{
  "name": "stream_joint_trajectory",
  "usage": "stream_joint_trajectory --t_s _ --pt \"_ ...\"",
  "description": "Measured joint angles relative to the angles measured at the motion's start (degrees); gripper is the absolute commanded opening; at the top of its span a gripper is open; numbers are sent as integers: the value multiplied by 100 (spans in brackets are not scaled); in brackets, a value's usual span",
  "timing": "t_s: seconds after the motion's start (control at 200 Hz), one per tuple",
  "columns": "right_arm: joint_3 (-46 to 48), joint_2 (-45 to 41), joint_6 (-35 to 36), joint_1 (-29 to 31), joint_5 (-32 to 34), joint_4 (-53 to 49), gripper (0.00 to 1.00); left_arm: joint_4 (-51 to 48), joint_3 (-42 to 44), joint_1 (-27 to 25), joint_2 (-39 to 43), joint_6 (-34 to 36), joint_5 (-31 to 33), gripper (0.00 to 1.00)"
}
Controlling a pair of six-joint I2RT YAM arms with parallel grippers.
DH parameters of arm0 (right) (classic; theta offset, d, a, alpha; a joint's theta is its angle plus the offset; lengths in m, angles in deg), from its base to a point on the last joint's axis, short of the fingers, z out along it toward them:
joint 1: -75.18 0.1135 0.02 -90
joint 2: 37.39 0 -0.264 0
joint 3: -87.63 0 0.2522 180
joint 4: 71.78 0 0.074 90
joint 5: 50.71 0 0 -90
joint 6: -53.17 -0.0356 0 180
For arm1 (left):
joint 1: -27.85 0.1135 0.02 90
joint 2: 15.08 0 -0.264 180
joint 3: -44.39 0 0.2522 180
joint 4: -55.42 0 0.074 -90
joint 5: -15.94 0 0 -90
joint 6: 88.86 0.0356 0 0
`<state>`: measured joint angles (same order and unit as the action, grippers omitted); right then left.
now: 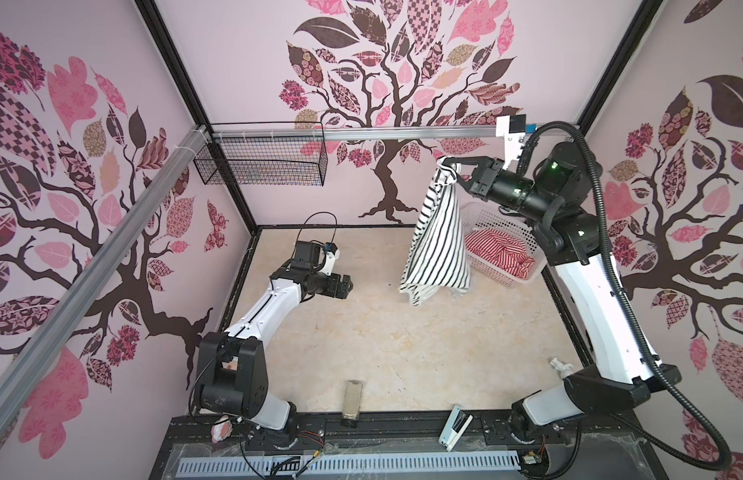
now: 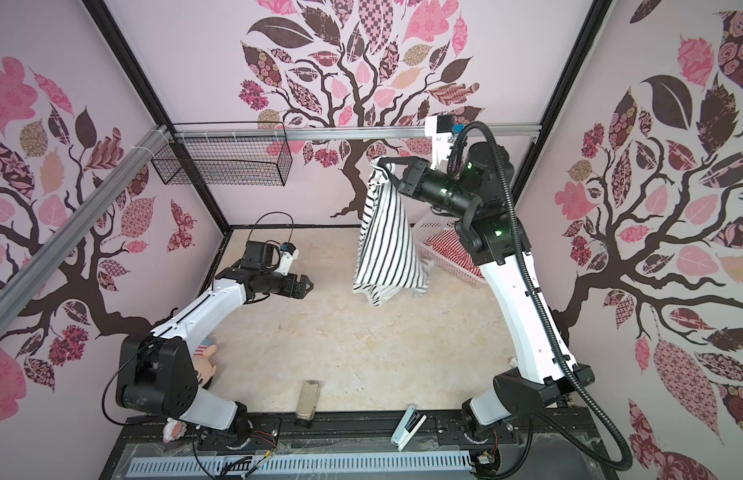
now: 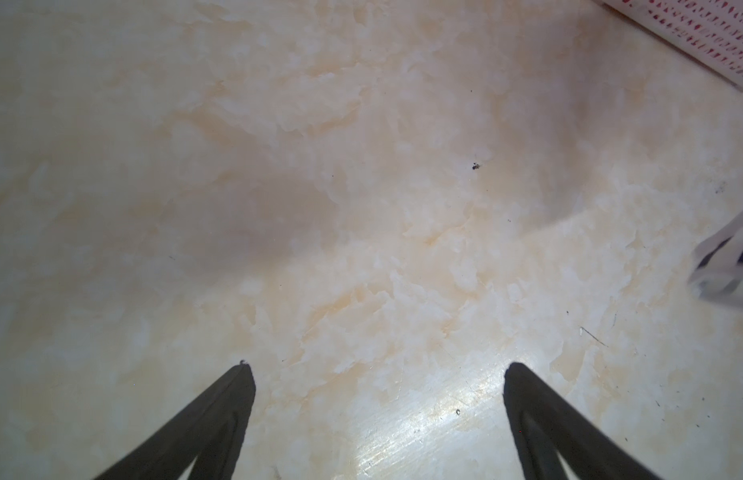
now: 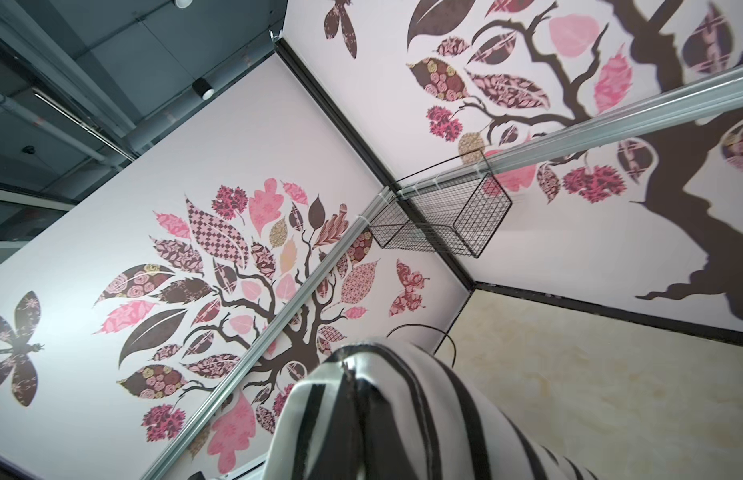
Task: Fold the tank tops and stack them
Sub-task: 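Lift the striped tank top out and lay it on the table, then grasp the tank top edge nearest the left gripper with the left gripper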
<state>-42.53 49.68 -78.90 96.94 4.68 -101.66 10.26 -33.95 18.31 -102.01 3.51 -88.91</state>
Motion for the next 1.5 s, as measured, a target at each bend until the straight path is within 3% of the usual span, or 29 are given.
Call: stream_joint_trajectory --t_s 0.3,0.485,0.605,0.77,0.996,1.156,1.276,1.366,1.496 --pt "-22 905 105 501 -28 -321 0 46 0 345 98 -157 326 98" --pt "70 911 671 479 807 -1322 0 133 26 350 345 -98 511 98" --pt "988 640 966 474 1464 -1604 0 127 26 354 369 15 361 98" --pt "2957 372 1115 428 2013 -1578 0 -35 26 284 271 271 9 94" --pt "4970 151 1128 225 2457 -1493 0 -199 26 -315 -105 632 -140 86" --pt "5608 -415 1121 33 2588 -1311 0 -334 -120 -485 -577 675 -498 82" --pt "5908 -723 1102 -87 2586 -1128 0 -719 -789 -472 -1329 562 -918 72" --pt "5995 -772 1086 -105 2583 -1032 0 -922 -1386 -452 -1934 337 -1397 69" --pt "6144 -820 1054 -105 2562 -890 0 -979 -1567 -398 -2260 -177 -1937 68"
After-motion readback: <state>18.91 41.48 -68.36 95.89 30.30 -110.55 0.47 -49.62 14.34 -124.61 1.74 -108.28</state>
